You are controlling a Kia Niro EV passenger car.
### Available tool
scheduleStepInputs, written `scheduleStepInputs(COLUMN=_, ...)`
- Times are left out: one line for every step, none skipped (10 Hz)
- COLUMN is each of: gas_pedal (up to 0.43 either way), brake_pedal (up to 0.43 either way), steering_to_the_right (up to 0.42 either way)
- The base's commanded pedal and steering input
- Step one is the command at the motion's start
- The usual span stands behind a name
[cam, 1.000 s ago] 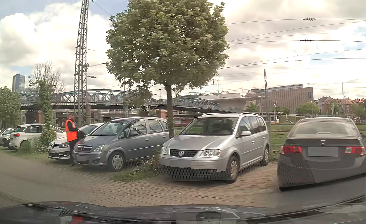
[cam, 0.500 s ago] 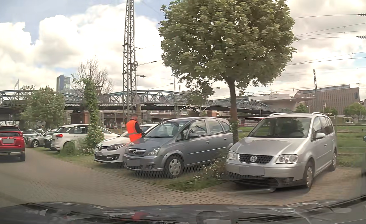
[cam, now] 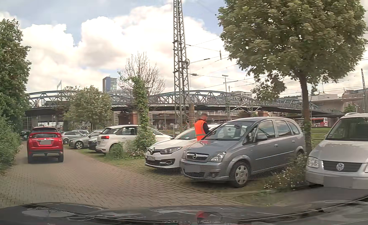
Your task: Follow the waypoints while adhering to traffic rules and regulations
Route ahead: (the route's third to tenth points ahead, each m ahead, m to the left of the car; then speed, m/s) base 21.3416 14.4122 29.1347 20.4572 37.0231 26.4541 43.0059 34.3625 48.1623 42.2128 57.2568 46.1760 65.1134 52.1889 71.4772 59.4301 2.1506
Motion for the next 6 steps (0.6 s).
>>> scheduleStepInputs(gas_pedal=0.067, brake_pedal=0.000, steering_to_the_right=-0.647)
scheduleStepInputs(gas_pedal=0.067, brake_pedal=0.000, steering_to_the_right=-0.618)
scheduleStepInputs(gas_pedal=0.067, brake_pedal=0.000, steering_to_the_right=-0.571)
scheduleStepInputs(gas_pedal=0.067, brake_pedal=0.000, steering_to_the_right=-0.540)
scheduleStepInputs(gas_pedal=0.067, brake_pedal=0.000, steering_to_the_right=-0.500)
scheduleStepInputs(gas_pedal=0.067, brake_pedal=0.000, steering_to_the_right=-0.466)
